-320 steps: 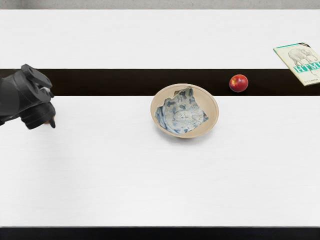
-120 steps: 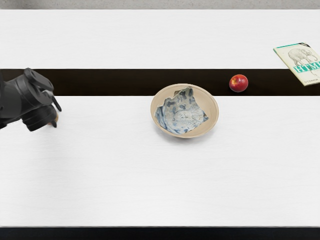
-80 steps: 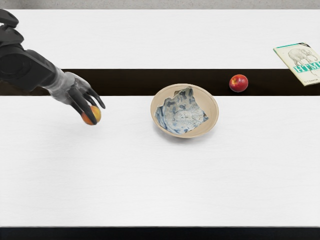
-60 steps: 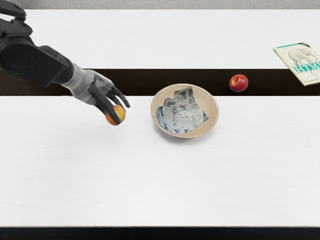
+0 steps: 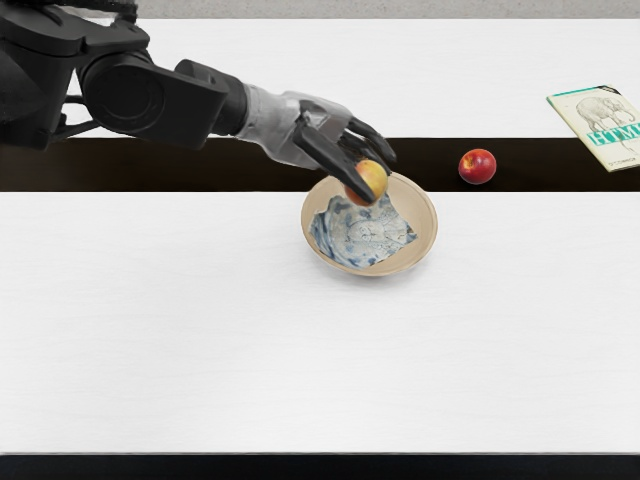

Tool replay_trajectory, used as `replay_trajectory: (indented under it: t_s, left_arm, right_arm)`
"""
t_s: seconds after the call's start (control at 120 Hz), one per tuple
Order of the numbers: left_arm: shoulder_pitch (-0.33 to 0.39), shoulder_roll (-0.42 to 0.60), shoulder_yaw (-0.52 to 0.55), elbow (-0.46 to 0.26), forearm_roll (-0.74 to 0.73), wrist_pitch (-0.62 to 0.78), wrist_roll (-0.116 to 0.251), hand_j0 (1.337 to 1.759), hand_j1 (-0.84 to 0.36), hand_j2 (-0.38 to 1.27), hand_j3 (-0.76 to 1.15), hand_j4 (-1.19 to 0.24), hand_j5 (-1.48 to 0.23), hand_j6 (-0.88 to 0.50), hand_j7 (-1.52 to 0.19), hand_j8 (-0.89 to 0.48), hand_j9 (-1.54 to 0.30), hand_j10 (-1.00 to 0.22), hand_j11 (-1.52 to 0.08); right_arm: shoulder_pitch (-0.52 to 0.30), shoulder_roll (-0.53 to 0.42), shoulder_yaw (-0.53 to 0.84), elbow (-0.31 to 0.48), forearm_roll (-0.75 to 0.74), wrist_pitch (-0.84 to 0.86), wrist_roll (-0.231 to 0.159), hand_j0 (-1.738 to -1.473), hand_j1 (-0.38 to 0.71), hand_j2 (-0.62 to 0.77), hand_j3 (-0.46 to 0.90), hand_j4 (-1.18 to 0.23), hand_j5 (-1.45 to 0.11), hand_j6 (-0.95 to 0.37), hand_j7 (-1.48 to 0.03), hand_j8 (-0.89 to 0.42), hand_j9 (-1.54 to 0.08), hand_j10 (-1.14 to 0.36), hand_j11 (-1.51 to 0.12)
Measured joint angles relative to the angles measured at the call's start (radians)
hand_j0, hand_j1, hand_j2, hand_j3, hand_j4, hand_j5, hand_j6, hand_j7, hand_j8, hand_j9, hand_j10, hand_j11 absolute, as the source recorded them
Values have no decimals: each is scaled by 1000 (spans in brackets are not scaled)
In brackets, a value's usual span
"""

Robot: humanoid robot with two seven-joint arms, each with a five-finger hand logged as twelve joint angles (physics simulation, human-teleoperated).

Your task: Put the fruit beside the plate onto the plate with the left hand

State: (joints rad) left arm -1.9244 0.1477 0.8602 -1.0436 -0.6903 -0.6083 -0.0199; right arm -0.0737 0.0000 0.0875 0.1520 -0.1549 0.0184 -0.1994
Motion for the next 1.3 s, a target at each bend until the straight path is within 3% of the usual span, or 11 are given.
replay_trajectory:
  t_s: [0.133,0.342,0.567,0.808,0.9,0.958,1.033,1.175,1.3]
  left_arm:
    - [25,-22,-25,19,1,16,0,1657,-310,338,0,-651,-851,-553,-849,-476,-854,-682,-854]
    - [79,-51,-32,26,13,138,0,1656,-299,290,0,-635,-836,-538,-836,-461,-837,-665,-840]
    - [93,-65,-34,25,56,231,-3,1658,77,101,0,-257,-337,-224,-337,-199,-338,-267,-339]
    - [88,-59,-35,22,64,238,-3,1658,262,31,0,-81,-107,-72,-107,-64,-107,-84,-107]
    - [65,71,-12,9,65,128,0,1658,294,20,0,-52,-68,-46,-68,-41,-68,-54,-68]
    - [52,215,57,-4,71,72,2,1658,307,15,0,-38,-51,-34,-51,-30,-51,-40,-51]
    - [44,305,166,-14,140,34,3,1658,320,11,0,-26,-35,-23,-35,-20,-35,-27,-36]
    - [46,372,261,-21,336,7,3,1658,335,6,0,-13,-18,-11,-18,-10,-18,-13,-18]
    - [48,397,288,-20,413,0,3,1658,341,3,0,-7,-10,-6,-10,-5,-10,-7,-10]
  right_arm:
    - [0,0,0,0,0,0,0,-1658,-323,-4,0,-22,-29,-23,-29,-23,-29,-22,-29]
    - [0,0,0,0,0,0,0,-1658,-323,-4,0,-22,-29,-23,-29,-23,-29,-22,-29]
    - [0,0,0,0,0,0,0,-1658,-323,-4,0,-22,-29,-23,-29,-22,-29,-22,-29]
    - [0,0,0,0,0,0,0,-1658,-323,-4,0,-22,-29,-23,-29,-23,-29,-22,-29]
    - [0,0,0,0,0,0,0,-1658,-323,-4,0,-23,-29,-23,-29,-23,-29,-23,-29]
    - [0,0,0,0,0,0,0,-1658,-323,-4,0,-23,-29,-23,-29,-23,-29,-23,-29]
    - [0,0,0,0,0,0,0,-1658,-323,-4,0,-23,-29,-23,-29,-23,-29,-22,-29]
    - [0,0,0,0,0,0,0,-1658,-322,-4,0,-22,-29,-22,-29,-22,-29,-22,-29]
    - [0,0,0,0,0,0,0,-1658,-322,-4,0,-22,-29,-22,-29,-22,-29,-22,-29]
